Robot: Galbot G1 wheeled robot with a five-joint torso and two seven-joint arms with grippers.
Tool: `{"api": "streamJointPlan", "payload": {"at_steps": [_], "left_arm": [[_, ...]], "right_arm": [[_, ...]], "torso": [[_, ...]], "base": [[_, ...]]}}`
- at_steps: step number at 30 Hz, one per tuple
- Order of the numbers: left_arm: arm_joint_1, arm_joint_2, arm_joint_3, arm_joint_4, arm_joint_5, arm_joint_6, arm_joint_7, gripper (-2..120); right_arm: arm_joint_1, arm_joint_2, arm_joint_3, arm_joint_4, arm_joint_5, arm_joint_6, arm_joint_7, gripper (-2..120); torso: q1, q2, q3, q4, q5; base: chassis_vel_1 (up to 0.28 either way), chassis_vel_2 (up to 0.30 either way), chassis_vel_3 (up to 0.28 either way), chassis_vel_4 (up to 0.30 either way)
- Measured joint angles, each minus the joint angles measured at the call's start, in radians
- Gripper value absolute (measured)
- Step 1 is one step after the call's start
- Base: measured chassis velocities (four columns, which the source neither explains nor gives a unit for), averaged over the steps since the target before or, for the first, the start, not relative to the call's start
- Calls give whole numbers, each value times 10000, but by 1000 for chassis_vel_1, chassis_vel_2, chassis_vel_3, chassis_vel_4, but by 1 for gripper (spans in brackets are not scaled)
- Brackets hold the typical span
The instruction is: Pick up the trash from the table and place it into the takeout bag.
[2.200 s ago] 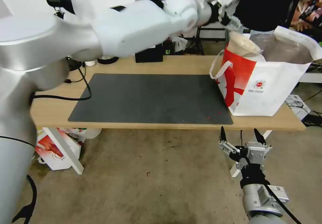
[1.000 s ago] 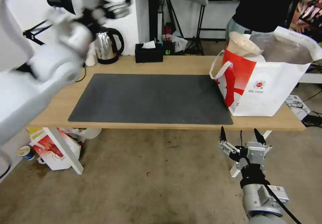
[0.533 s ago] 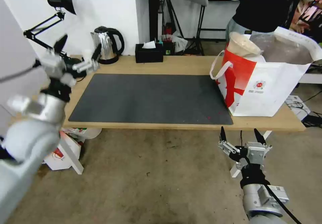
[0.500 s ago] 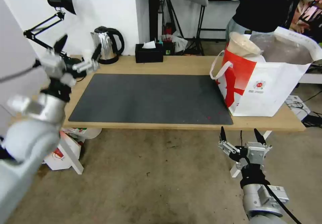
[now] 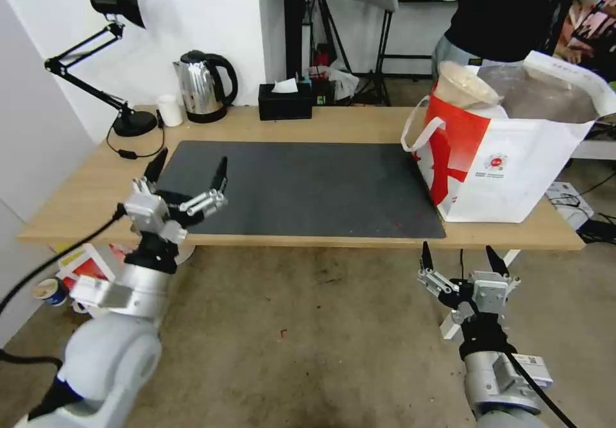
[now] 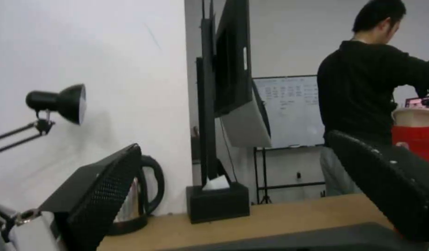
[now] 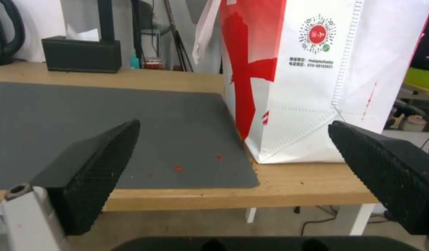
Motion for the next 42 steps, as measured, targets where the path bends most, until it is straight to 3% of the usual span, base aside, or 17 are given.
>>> {"api": "streamJointPlan", "payload": {"at_steps": [18,26,42], "left_arm": [[1108,-487,10,-71,729,-438,171,100],[1133,-938,-289,198,1192,-1417,462,100],[1831,-2009,207,554,1932,-1242,196,100]], "right_arm": [[0,0,0,0,0,0,0,100],[0,0,0,0,0,0,0,100],[0,0,0,0,-1,0,0,100]], "torso": [[0,0,1,-1,-2],[0,0,1,-2,-2],[0,0,1,0,-1]], "base": [[0,0,0,0],[0,0,0,0],[0,0,0,0]]}}
